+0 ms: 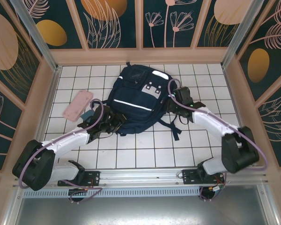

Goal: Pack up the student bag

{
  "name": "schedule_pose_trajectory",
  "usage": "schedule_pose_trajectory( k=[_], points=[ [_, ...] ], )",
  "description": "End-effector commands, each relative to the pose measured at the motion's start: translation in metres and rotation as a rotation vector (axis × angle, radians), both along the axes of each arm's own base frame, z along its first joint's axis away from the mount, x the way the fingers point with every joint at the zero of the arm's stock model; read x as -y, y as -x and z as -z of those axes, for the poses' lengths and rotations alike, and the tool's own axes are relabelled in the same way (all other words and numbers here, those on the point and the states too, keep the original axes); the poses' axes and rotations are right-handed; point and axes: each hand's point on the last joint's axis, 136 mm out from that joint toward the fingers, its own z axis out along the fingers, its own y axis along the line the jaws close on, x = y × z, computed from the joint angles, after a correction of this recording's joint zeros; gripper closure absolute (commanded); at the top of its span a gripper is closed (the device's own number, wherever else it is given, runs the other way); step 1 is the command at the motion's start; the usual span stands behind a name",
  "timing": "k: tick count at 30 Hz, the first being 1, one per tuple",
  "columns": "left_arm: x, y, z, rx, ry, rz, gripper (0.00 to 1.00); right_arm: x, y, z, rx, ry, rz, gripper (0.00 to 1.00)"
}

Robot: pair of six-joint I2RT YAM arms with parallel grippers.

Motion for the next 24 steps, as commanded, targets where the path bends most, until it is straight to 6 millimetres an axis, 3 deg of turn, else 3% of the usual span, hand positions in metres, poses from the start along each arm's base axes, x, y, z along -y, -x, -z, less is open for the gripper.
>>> schedule_pose_trajectory(
  k=[1, 4, 9, 14, 16, 20, 24],
  points=[
    [0.0, 0.002, -0.011, 0.027, -0.056, 0.072, 0.48, -0.013, 0.024, -0.015, -0.002, -0.111, -0.062, 0.42],
    [-0.007, 0.003, -0.022, 0.048, -0.084, 0.059, 0.4, -0.034, 0.04, -0.033, 0.007, -0.241, -0.114, 0.42],
    [-0.019, 0.0, -0.044, 0.102, -0.134, 0.031, 0.33, -0.092, 0.064, -0.049, -0.015, -0.435, -0.213, 0.42],
    [-0.024, -0.009, -0.067, 0.166, -0.184, 0.026, 0.28, -0.15, 0.081, -0.037, -0.09, -0.529, -0.278, 0.42],
    [-0.026, -0.012, -0.073, 0.184, -0.2, 0.022, 0.26, -0.163, 0.081, -0.027, -0.114, -0.54, -0.279, 0.42],
    [-0.027, -0.016, -0.082, 0.217, -0.221, 0.03, 0.21, -0.168, 0.08, 0.001, -0.159, -0.524, -0.258, 0.42],
    [-0.023, -0.017, -0.085, 0.231, -0.234, 0.067, 0.19, -0.15, 0.081, 0.025, -0.174, -0.457, -0.221, 0.41]
  ],
)
